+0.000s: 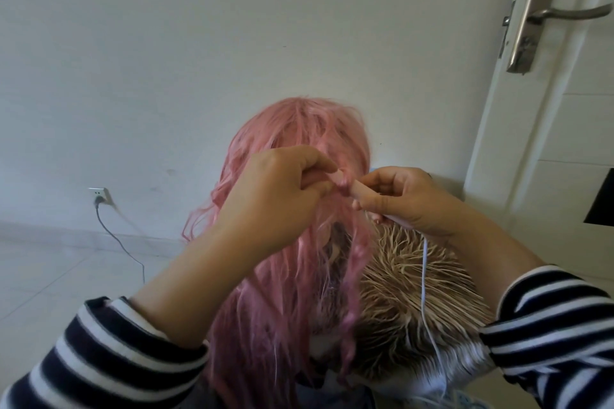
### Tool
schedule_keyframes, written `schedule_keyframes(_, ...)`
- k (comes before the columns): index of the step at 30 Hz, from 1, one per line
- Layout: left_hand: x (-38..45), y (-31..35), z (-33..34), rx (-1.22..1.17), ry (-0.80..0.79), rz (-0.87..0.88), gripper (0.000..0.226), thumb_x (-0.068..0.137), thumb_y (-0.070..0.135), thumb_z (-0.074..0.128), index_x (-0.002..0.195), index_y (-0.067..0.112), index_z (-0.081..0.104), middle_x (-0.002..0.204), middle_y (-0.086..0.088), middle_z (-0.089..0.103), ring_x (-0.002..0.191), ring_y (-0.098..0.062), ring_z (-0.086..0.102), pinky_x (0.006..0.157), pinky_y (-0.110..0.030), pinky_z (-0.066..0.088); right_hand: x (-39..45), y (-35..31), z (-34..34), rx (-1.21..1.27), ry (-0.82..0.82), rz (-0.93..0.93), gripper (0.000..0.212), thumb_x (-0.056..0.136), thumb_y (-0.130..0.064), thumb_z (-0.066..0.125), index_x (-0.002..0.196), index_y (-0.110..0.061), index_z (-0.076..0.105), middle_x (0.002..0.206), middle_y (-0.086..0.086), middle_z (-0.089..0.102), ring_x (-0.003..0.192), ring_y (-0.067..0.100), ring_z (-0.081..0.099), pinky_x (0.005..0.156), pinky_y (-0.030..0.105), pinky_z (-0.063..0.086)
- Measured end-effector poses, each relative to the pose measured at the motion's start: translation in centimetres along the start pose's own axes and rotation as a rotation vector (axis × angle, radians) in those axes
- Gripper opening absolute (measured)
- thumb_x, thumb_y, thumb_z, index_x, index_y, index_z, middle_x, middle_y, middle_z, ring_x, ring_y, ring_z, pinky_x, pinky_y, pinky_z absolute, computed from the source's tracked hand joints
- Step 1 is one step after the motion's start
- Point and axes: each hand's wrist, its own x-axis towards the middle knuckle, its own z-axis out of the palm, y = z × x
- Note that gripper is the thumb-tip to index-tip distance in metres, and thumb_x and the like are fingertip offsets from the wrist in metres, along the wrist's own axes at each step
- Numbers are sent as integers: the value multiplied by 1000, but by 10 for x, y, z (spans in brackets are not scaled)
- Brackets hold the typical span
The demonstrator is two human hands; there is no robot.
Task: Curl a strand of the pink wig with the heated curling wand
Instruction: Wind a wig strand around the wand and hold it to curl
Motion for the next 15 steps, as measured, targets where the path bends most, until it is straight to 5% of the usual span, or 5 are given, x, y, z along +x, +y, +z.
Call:
schedule_keyframes(3,11,1,-8,49,-56,20,16,79,19,69,95,25,70,74,25,60,70,15,58,66,1,42,1,0,0,-20,3,-1,36,60,-24,78,92,-12,67,84,13,67,60,8,57,57,23,47)
schedule_keyframes(7,26,3,-21,103,-86,34,13,74,24,74,87,24,70,82,15,69,79,1,65,76,-22,51,3,0,1,-45,2,1,42,59,-26,75,95,-8,67,86,18,66,62,14,56,55,23,47)
schedule_keyframes(15,51,-2,-28,14,-118,12,12,68,23,79,78,26,72,80,12,72,78,-1,67,76,-20,51,4,0,1,-57,7,11,23,73,-7,72,96,-7,67,87,23,65,62,21,53,54,26,46)
